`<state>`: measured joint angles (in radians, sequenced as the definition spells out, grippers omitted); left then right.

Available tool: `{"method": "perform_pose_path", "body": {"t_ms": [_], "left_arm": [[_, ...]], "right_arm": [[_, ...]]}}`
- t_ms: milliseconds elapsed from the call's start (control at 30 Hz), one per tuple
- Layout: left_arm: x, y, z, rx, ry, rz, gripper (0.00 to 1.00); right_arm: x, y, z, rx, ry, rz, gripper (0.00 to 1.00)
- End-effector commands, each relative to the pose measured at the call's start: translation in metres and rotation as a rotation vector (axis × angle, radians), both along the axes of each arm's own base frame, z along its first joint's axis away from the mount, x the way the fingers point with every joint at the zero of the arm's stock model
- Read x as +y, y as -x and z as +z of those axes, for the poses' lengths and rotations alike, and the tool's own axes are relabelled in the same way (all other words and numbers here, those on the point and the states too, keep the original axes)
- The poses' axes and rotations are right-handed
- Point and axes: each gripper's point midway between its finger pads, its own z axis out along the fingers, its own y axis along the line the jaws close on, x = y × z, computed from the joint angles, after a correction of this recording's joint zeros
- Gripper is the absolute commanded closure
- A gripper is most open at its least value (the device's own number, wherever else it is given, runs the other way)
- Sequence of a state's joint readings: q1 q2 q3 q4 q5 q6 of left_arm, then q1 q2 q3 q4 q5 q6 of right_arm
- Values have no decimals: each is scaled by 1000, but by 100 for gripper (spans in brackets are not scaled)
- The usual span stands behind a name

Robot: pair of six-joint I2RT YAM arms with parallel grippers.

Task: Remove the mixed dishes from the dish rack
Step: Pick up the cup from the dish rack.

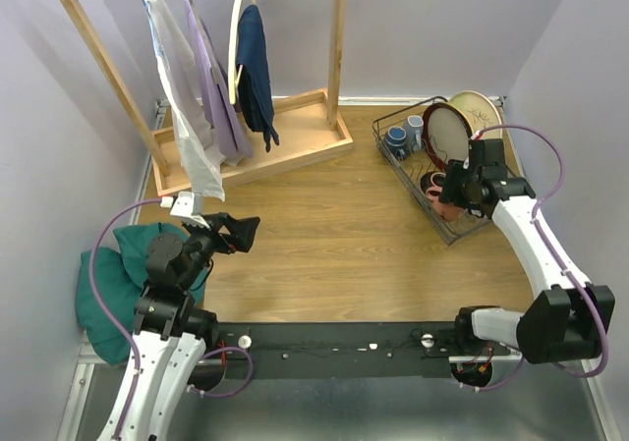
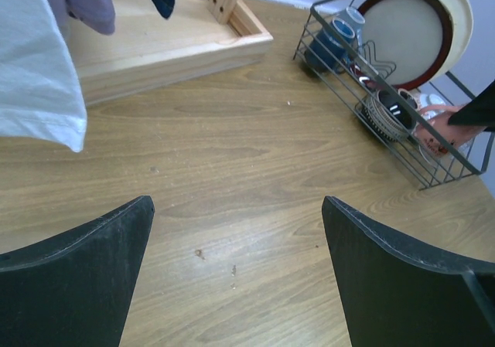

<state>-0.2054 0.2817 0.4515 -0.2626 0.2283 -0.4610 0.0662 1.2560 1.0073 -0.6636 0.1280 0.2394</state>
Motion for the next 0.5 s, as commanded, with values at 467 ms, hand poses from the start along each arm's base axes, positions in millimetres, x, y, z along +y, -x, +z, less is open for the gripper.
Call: {"method": "perform_pose_path", "body": {"t_ms": [467], "left_arm": [[-77, -25, 22, 75, 110, -264, 1]], "right_arm": [[16, -4, 112, -349, -180, -70, 95]]}}
